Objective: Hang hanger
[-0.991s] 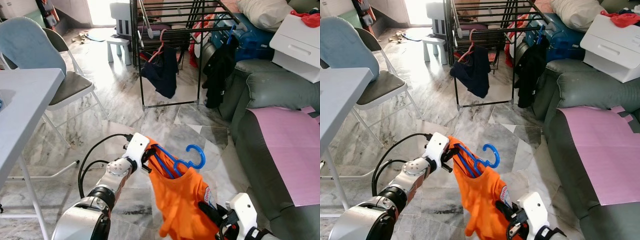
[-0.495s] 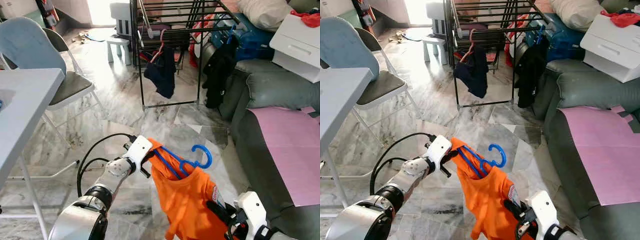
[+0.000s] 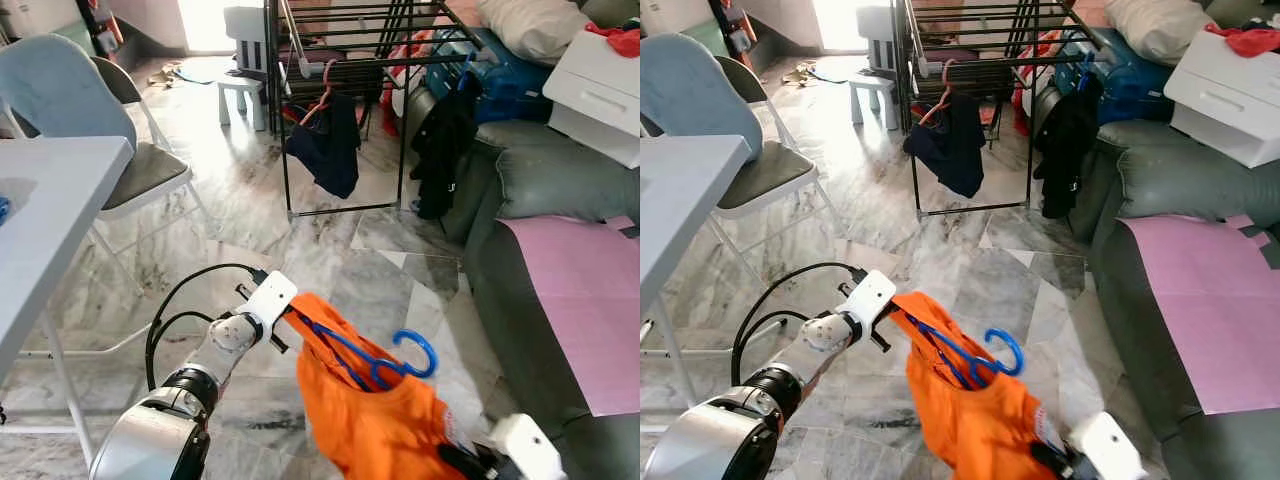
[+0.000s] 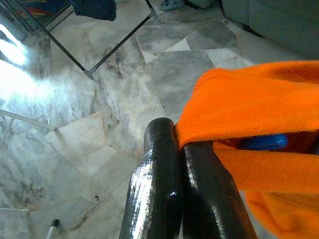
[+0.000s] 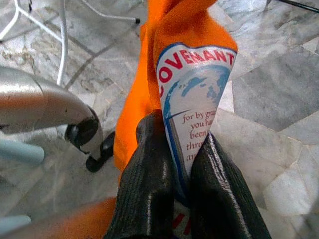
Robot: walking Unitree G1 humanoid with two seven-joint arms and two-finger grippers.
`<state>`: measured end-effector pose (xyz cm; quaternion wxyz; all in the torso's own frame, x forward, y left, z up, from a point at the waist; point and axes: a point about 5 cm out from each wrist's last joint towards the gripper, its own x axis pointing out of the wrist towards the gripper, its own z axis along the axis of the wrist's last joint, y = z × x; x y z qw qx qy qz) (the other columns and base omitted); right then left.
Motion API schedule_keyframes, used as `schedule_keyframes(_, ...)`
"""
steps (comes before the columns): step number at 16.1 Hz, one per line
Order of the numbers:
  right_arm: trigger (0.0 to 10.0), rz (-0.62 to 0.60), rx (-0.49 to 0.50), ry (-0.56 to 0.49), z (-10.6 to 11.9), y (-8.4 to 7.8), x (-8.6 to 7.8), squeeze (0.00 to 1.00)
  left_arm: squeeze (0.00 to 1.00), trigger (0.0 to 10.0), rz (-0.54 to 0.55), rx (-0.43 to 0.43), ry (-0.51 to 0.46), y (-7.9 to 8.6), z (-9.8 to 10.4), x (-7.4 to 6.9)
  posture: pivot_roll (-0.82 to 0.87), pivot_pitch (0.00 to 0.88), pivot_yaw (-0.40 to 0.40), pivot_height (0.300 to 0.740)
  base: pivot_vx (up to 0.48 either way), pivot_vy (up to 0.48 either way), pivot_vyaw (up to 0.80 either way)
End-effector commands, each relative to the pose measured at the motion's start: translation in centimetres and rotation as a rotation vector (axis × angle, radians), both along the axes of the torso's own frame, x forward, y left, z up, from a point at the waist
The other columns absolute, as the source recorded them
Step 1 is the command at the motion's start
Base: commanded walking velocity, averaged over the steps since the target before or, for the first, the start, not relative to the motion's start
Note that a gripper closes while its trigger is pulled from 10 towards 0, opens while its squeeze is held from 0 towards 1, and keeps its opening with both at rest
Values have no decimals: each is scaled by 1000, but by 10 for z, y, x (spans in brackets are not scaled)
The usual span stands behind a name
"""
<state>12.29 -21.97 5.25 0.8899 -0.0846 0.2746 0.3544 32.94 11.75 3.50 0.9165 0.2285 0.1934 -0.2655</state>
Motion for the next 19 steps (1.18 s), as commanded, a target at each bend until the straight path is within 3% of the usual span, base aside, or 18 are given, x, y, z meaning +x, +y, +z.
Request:
schedule_keyframes(1,10000,5,-61,28,2,-12,-6,0,0,0,47,13,-48,7,13,11,-32,0,13,740,0,0,0)
schedule_keyframes(4,10000,67,-112,49,9,-15,-16,0,0,0,70,3,13,9,6,8,-37,0,13,740,0,0,0)
schedule_keyframes(6,10000,121,-149,36,20,-13,-21,0,0,0,24,39,89,8,-5,-1,-42,0,16,740,0,0,0)
schedule_keyframes(13,10000,141,-137,-118,66,-16,-13,0,0,0,-113,24,281,-4,-27,-23,-54,0,30,740,0,0,0)
schedule_keyframes(15,10000,113,-143,-129,68,-20,-11,0,0,0,-114,18,263,-4,-26,-22,-52,0,30,740,0,0,0)
schedule_keyframes(16,10000,96,-139,-136,69,-23,-10,0,86,10000,-82,-21,256,-5,-24,-20,-51,0,30,740,0,0,0)
schedule_keyframes(17,10000,88,-129,-136,69,-24,-10,0,1000,10000,-15,-77,241,-4,-21,-16,-48,0,30,740,0,0,0)
schedule_keyframes(18,10000,72,-117,-147,70,-24,-8,0,1000,10000,32,-99,221,-2,-19,-14,-47,0,31,740,0,0,0)
schedule_keyframes(19,10000,46,-111,-149,69,-26,-6,0,1000,10000,145,-183,203,2,-15,-9,-44,0,31,740,0,0,0)
